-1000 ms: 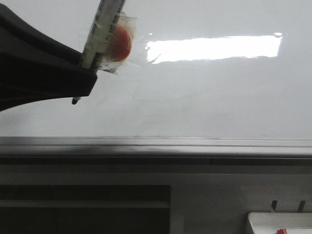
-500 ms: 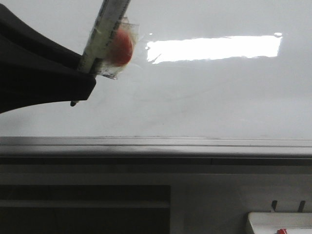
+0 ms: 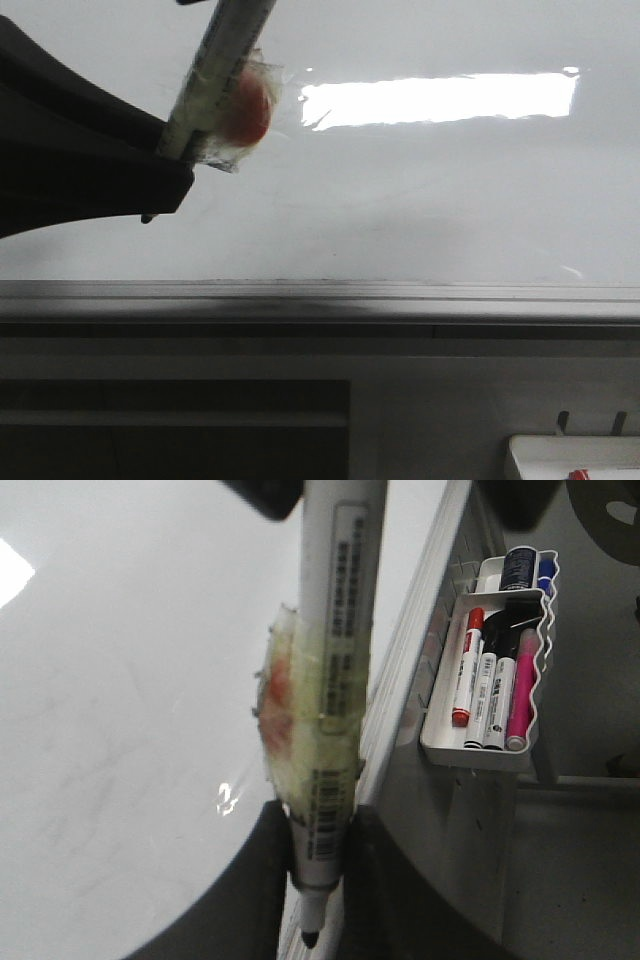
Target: Write number 2 on whiteboard
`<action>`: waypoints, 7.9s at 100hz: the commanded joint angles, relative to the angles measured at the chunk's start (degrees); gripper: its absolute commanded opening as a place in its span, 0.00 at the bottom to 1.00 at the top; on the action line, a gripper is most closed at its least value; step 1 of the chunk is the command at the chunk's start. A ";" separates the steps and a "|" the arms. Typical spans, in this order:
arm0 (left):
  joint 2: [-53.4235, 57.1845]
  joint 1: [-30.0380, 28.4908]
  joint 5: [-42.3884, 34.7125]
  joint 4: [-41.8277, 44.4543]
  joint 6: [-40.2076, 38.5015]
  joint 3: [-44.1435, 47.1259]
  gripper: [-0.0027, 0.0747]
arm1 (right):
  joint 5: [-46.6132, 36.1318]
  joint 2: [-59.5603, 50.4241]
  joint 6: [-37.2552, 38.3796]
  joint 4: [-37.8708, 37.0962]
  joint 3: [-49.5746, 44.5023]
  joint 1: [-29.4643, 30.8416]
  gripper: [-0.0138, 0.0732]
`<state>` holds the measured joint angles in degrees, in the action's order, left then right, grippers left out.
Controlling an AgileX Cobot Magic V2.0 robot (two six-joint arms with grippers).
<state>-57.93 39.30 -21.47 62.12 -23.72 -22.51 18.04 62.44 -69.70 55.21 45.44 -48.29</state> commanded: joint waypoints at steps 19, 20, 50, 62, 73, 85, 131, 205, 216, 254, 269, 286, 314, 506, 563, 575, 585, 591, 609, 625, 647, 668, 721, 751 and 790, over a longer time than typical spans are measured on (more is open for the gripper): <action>0.87 -0.03 -2.42 -1.49 -0.45 -1.43 0.01 | -1.94 1.39 -0.68 0.89 2.47 -0.13 0.16; 0.87 -0.03 -2.42 -1.49 -0.45 -1.43 0.01 | -1.94 1.39 -0.68 0.89 2.47 -0.13 0.10; 3.25 -0.03 3.43 -3.89 -0.45 -1.43 0.23 | -0.76 1.39 -0.68 -1.80 2.47 -0.13 0.08; 8.84 -0.14 4.62 -12.43 -0.45 -1.43 0.54 | -5.20 -0.04 -0.68 -1.68 2.62 -0.13 0.08; 16.41 -0.14 11.57 -24.04 -0.45 -1.43 0.63 | -9.73 -1.58 -0.68 -1.68 2.98 0.27 0.08; 24.92 -0.14 18.44 -30.20 -0.45 -1.35 0.58 | -11.28 -2.63 -0.68 -1.68 2.98 0.27 0.08; 40.56 -0.14 24.55 -25.64 -0.45 -1.31 0.40 | -10.41 -2.63 -0.68 -1.68 2.98 0.27 0.08; 40.56 -0.14 24.55 -25.64 -0.45 -1.31 0.40 | -29.78 -3.87 30.23 -33.79 -3.07 -4.97 0.08; 40.56 -0.14 24.55 -25.64 -0.45 -1.31 0.40 | -37.92 -4.69 45.09 -44.13 -8.37 -5.14 0.08; 40.56 -0.14 24.55 -25.64 -0.45 -1.31 0.40 | -34.74 -6.06 47.51 -43.45 -10.88 -3.43 0.08; 40.56 -0.14 24.55 -25.64 -0.45 -1.31 0.40 | -31.35 -6.06 47.51 -42.12 -8.48 -1.70 0.08; 40.56 -0.14 24.55 -25.64 -0.45 -1.31 0.40 | -32.78 -5.64 47.51 -42.12 -7.27 0.33 0.08; 40.56 -0.14 24.45 -24.98 -0.45 -1.31 0.40 | -28.51 -0.61 47.39 -42.12 -0.58 3.43 0.08; 40.56 -0.14 25.43 -24.14 -0.45 -1.31 0.40 | -18.04 0.68 45.78 -39.49 -5.27 9.29 0.08; 35.11 5.54 16.15 -26.28 -0.55 1.88 0.44 | -11.06 -7.96 45.78 -44.26 -5.82 -2.55 0.08; 27.51 10.60 14.23 -24.23 -0.44 2.46 0.51 | -7.61 -6.24 45.78 -45.64 -3.48 -5.17 0.08; 21.57 14.56 12.44 -14.38 -0.25 2.46 0.51 | -3.96 -4.88 45.78 -45.64 -0.80 -5.47 0.08; 18.34 15.89 12.44 -14.20 -0.25 2.34 0.51 | -2.56 -4.26 45.78 -45.64 0.91 -5.47 0.08; 10.71 15.24 11.90 -15.89 -0.25 1.55 0.51 | -0.65 -4.26 45.78 -45.64 3.81 -7.30 0.08; 7.02 14.96 11.90 -17.47 -0.25 -1.32 0.51 | 1.97 -4.16 45.78 -44.99 4.49 -8.82 0.08; 4.09 14.96 10.20 -17.05 -0.25 -2.41 0.51 | -1.49 -4.16 45.78 -44.96 4.49 -10.78 0.08; 3.98 14.96 9.08 -17.15 -0.25 -2.41 0.50 | -2.46 -4.16 45.78 -44.96 4.49 -11.10 0.08; 3.98 14.96 9.08 -18.63 -0.35 -2.41 0.01 | -1.97 -4.16 45.78 -43.00 4.49 -11.10 0.08; 3.98 14.96 9.61 -24.70 -0.35 -2.41 0.01 | -9.32 -4.16 45.78 -43.65 4.49 -11.10 0.30; 3.98 11.91 14.80 -45.94 -0.46 -2.41 0.01 | -31.13 -5.05 45.21 -43.65 4.49 -10.98 0.66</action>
<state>-54.22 52.79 -6.30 25.06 -23.57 -22.89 -3.92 58.90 -23.46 11.37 47.76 -59.28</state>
